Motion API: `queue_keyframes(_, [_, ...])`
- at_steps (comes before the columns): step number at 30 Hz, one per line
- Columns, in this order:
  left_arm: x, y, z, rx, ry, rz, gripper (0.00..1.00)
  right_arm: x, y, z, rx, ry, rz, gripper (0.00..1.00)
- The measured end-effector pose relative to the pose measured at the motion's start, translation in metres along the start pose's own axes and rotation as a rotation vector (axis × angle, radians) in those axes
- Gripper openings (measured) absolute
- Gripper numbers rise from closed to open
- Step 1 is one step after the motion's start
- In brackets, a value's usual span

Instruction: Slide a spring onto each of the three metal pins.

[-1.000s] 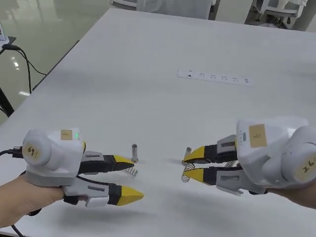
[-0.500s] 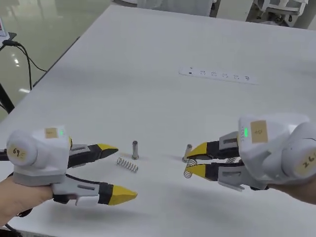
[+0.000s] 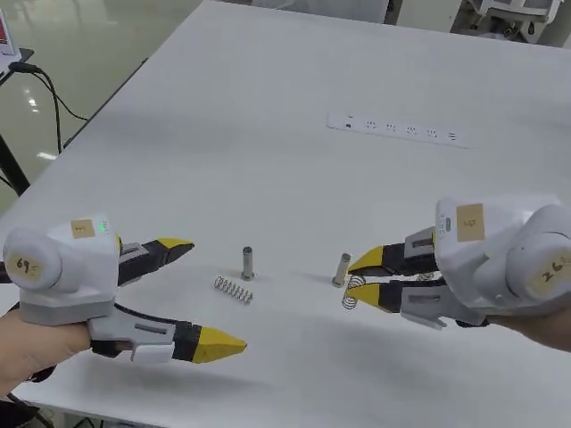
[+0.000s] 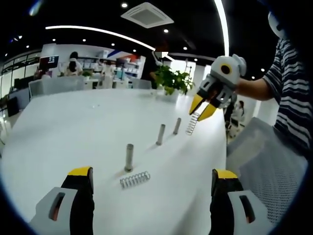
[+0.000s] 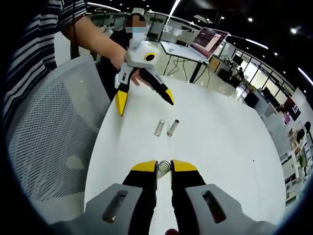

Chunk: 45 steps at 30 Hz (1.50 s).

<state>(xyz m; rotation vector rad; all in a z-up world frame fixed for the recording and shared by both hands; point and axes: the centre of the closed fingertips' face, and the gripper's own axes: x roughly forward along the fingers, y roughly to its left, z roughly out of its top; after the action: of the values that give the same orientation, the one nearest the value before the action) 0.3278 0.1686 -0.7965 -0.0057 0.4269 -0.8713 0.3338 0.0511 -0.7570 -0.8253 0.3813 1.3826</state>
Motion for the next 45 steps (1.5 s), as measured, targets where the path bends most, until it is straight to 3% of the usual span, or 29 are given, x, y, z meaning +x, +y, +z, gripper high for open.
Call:
queue_keyframes(5, [-0.001,0.002,-0.001,-0.005,-0.002,0.009,0.98,0.000,-0.012,-0.002,0.005,0.005,-0.028,0.07])
queue_keyframes(8, [-0.002,0.003,-0.002,-0.009,-0.002,0.012,0.98,0.000,-0.025,-0.005,0.019,0.007,-0.074,0.07])
queue_keyframes(17, [-0.003,0.002,-0.007,-0.001,0.017,0.015,0.98,0.001,-0.043,-0.011,0.058,0.013,-0.108,0.07])
queue_keyframes(31, [-0.007,0.003,-0.002,-0.011,0.001,0.020,0.98,0.005,-0.060,-0.008,0.098,0.008,-0.114,0.07])
queue_keyframes(45, [-0.010,0.004,-0.002,-0.015,0.003,0.023,0.98,0.012,-0.060,-0.007,0.115,0.013,-0.096,0.07])
